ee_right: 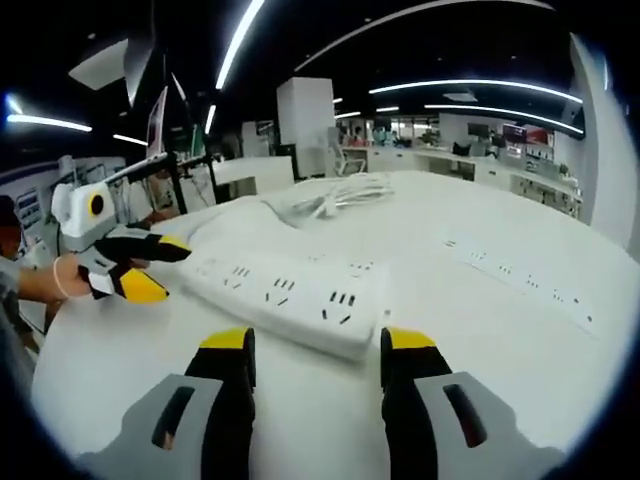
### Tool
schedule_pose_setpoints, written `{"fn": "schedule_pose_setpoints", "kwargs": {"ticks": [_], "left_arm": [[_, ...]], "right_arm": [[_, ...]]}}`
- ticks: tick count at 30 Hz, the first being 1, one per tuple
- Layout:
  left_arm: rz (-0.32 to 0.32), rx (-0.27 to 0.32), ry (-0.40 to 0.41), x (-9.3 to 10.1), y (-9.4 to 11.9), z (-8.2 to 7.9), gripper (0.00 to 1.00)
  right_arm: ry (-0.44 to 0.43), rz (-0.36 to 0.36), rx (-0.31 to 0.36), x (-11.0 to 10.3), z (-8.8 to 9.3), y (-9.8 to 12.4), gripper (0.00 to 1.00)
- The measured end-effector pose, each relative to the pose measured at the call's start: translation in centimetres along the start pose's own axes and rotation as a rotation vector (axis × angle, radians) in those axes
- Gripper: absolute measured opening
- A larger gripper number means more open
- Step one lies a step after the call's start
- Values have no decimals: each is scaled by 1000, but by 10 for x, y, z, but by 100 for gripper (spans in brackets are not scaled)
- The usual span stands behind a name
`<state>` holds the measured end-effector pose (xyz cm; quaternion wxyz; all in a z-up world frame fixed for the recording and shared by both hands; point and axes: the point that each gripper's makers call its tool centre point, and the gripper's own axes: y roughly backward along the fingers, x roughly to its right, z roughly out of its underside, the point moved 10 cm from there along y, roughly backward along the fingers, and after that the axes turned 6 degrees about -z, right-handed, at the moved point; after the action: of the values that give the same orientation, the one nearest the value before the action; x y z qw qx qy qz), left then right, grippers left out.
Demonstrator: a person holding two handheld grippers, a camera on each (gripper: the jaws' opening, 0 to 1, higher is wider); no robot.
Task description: Straighten the power strip on the desk, plug the charger into it
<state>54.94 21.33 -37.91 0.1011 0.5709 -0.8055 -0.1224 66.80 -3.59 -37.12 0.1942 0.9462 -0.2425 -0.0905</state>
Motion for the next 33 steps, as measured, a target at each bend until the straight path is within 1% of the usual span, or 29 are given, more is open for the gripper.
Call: {"fn": "schedule_pose_setpoints", "kwargs": {"ticks": [8, 16, 19, 26, 33], "left_arm": [[3, -8, 7, -3, -1, 0, 41], [-10, -16, 0, -3, -1, 0, 38], [-18, -17, -2, -4, -1, 1, 35], [-37, -18, -10, -7, -2, 0, 30], [-40, -18, -11, -7, -2, 1, 28]], "right_arm": [[-3, -6, 9, 2, -5, -2, 49], [12, 1, 2, -4, -2, -2, 48], [31, 9, -9, -2, -3, -2, 47], [26, 30, -8, 2, -3, 0, 41], [33, 57, -8, 6, -2, 0, 34]]}}
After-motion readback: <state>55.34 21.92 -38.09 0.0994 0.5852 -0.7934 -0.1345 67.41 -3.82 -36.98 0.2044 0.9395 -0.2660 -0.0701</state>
